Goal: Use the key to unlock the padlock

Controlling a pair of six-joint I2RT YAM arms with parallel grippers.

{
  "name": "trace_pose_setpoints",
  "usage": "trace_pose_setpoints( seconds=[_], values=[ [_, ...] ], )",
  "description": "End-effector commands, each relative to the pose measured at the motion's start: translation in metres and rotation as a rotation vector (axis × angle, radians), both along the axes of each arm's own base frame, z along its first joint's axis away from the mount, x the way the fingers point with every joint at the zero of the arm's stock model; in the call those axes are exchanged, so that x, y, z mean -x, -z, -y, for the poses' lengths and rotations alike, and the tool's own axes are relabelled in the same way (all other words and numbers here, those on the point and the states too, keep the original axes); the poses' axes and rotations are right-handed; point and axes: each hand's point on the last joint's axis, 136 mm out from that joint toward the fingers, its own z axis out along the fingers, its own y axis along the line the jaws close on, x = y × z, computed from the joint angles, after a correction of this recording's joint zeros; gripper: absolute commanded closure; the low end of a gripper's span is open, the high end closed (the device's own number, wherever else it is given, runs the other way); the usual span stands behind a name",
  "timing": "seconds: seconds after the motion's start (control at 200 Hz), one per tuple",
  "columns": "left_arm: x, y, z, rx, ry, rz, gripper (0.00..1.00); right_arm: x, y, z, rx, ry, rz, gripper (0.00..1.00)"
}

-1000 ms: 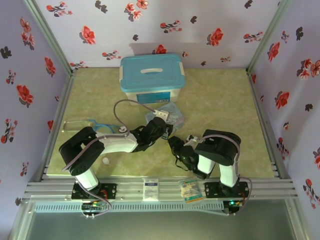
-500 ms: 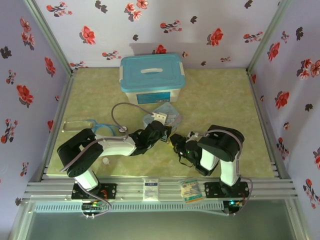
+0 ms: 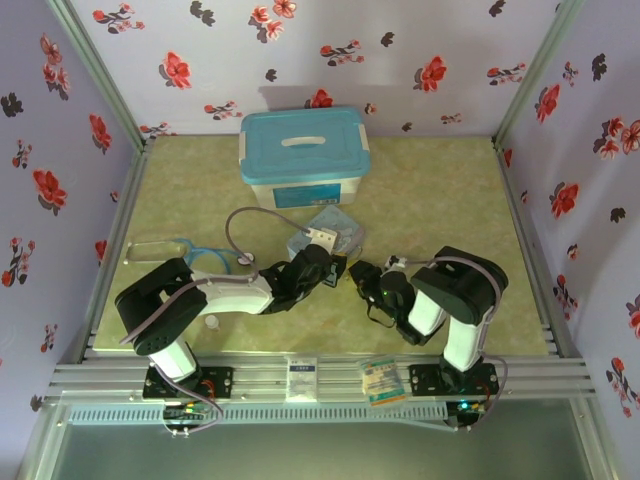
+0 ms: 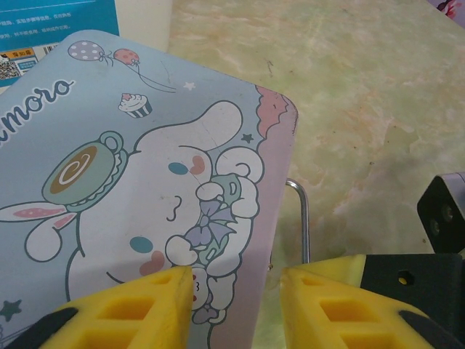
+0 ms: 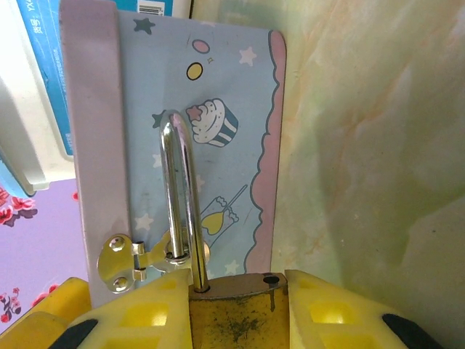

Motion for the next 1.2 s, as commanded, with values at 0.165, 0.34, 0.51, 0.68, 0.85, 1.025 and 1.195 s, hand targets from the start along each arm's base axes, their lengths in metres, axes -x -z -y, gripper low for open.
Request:
trace_pose_setpoints(
  seconds=[0.165,0.34,0.51,0.68,0.85,1.025,1.195],
  values=[
    [0.032,0.093,-0.072,-0.354,-0.049,-0.201,0.62,-0.017,0.026,0.066,0.199,0.168,-0.070,0.87],
    [0.033,0.097,-0.075,-0.360,-0.057,-0.198,0.62,-0.023,0.011,0.056,0.110,0.147,-0.061,0.87],
    [0.031,0.090,-0.081,-0.399,-0.086,-0.162,0.62,-0.006,0.038,0.061,0.039,0.184,-0.254,0.87],
    [0.031,0.092,-0.085,-0.401,-0.096,-0.155,0.61,-0.019,0.026,0.042,-0.070,0.116,-0.249,0.87],
    [0.033,0.096,-0.088,-0.401,-0.099,-0.163,0.61,-0.025,0.019,0.047,-0.124,0.135,-0.238,0.87],
    [0.035,0.100,-0.085,-0.418,-0.086,-0.160,0.62,-0.032,0.011,0.049,-0.194,0.146,-0.241,0.87],
    [0.038,0.106,-0.086,-0.436,-0.084,-0.163,0.64,-0.033,0.009,0.067,-0.111,0.220,-0.218,0.88]
  ],
)
